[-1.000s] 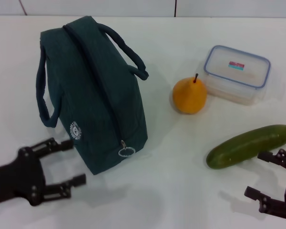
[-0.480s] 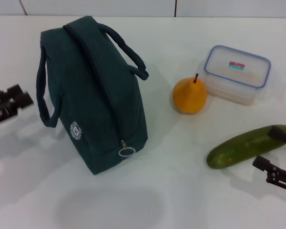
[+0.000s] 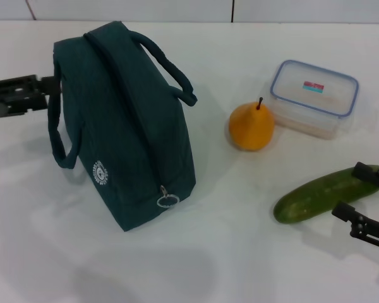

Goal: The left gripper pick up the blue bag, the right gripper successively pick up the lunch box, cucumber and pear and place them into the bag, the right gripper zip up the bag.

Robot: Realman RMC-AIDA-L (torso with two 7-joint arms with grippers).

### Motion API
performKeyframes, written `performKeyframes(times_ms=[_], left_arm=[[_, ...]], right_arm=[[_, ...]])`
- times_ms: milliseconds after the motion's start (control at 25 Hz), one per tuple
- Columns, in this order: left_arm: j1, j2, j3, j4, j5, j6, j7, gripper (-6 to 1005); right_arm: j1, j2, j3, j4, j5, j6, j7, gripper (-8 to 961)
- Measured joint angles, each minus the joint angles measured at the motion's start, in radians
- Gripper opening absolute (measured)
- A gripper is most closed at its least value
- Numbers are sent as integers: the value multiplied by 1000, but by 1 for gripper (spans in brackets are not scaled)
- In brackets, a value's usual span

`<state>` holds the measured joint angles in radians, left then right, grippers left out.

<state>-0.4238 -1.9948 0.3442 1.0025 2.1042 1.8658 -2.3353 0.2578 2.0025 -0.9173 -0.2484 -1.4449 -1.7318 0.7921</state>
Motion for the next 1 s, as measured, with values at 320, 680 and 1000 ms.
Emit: performKeyframes(times_ms=[320,680,1000], left_arm=[[-82,6,181,160,59,-5,-234,870],[-144,-1,240,163,158,-62,-284,869],[-141,-6,268,167,181,-83,-258,759]], right_arm=[[-3,-1,0,1,-2,10,1,809],[-9,-1,0,1,-7,12,1,804],[-11,-1,0,1,-9,12,1,800]])
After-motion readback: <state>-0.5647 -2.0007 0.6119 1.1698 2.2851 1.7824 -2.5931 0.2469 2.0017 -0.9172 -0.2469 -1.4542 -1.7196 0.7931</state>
